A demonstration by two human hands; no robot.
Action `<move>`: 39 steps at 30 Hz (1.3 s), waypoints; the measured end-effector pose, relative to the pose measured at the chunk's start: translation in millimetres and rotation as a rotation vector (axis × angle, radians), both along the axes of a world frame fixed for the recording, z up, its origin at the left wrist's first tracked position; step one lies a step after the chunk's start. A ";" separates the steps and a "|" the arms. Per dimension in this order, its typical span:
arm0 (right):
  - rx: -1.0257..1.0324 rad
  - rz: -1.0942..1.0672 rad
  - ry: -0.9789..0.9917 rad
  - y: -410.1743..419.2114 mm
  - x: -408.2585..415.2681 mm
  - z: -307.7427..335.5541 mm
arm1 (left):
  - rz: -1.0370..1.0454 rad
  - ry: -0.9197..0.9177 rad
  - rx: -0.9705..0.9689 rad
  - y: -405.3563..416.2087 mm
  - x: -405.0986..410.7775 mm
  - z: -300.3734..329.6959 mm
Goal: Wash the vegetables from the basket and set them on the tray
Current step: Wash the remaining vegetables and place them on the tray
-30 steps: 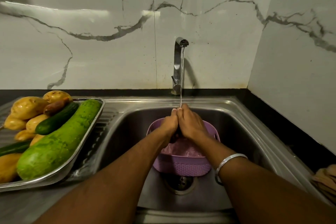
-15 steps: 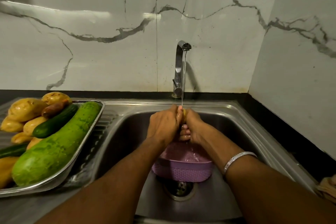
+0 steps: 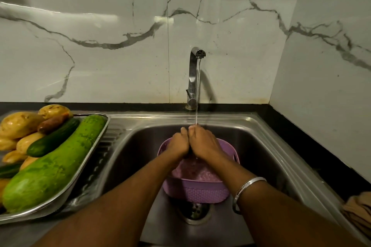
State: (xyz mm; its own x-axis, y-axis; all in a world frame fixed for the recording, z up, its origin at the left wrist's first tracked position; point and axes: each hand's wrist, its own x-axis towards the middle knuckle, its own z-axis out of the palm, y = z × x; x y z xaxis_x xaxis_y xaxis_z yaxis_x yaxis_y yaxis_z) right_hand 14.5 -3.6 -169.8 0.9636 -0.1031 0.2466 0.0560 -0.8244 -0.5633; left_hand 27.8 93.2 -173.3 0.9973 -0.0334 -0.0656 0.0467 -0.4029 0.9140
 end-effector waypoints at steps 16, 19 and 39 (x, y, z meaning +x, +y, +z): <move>0.487 -0.112 0.140 -19.3 -0.7 7.6 | -0.073 0.154 -0.250 -27.1 -11.7 1.6; 0.345 -0.068 0.072 -15.8 3.4 0.0 | -0.010 0.215 -0.403 -27.3 -6.0 2.6; 1.288 -0.011 0.420 -5.3 -19.2 23.2 | -0.255 -0.297 -0.109 -2.2 -18.1 9.0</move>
